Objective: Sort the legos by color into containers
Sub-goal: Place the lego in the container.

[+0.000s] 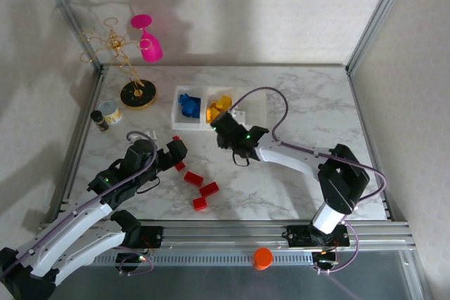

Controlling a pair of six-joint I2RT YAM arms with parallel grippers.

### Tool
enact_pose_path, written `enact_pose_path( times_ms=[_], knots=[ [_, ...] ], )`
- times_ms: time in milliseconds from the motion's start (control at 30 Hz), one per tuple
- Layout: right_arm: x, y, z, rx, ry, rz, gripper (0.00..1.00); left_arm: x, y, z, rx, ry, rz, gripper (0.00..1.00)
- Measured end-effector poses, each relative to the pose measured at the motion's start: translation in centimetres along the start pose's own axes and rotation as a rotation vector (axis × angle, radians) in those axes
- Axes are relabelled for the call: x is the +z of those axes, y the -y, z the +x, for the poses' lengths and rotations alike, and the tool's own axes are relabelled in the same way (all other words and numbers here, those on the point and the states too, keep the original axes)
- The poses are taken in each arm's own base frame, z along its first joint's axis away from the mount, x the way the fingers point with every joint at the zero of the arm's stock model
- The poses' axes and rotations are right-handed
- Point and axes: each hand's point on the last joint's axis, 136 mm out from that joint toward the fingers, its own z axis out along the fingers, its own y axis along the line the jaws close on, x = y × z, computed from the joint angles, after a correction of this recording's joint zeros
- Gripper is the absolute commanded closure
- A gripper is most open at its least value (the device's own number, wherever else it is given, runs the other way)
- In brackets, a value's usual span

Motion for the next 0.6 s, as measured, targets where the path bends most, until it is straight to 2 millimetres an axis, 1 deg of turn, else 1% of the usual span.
enact_pose_path(
  times_ms=[167, 267, 333, 433, 500, 600],
  knots=[
    [1.1, 4.3, -3.6, 0.029, 0.042, 0.079, 0.69, 0.8, 1.6, 1.0, 0.030, -0.029, 0.042, 0.00],
    [2.1, 6.2, -5.8, 0.046, 0.065, 0.112, 0.68, 1.7, 2.4, 2.1, 0.057, -0.061, 0.050, 0.00],
    [2.9, 7.1, -7.2, 0.055, 0.071, 0.129, 0.68, 2.2, 2.8, 2.7, 0.070, -0.074, 0.054, 0.00],
    [4.8, 8.0, -9.2, 0.060, 0.089, 0.154, 0.67, 3.0, 3.3, 3.1, 0.078, -0.081, 0.059, 0.00],
    [6.1, 8.5, -9.9, 0.054, 0.091, 0.165, 0.67, 3.6, 3.4, 3.1, 0.080, -0.082, 0.056, 0.00],
    [8.4, 9.1, -10.6, 0.046, 0.073, 0.182, 0.63, 4.3, 3.6, 3.2, 0.083, -0.084, 0.044, 0.00]
  ],
)
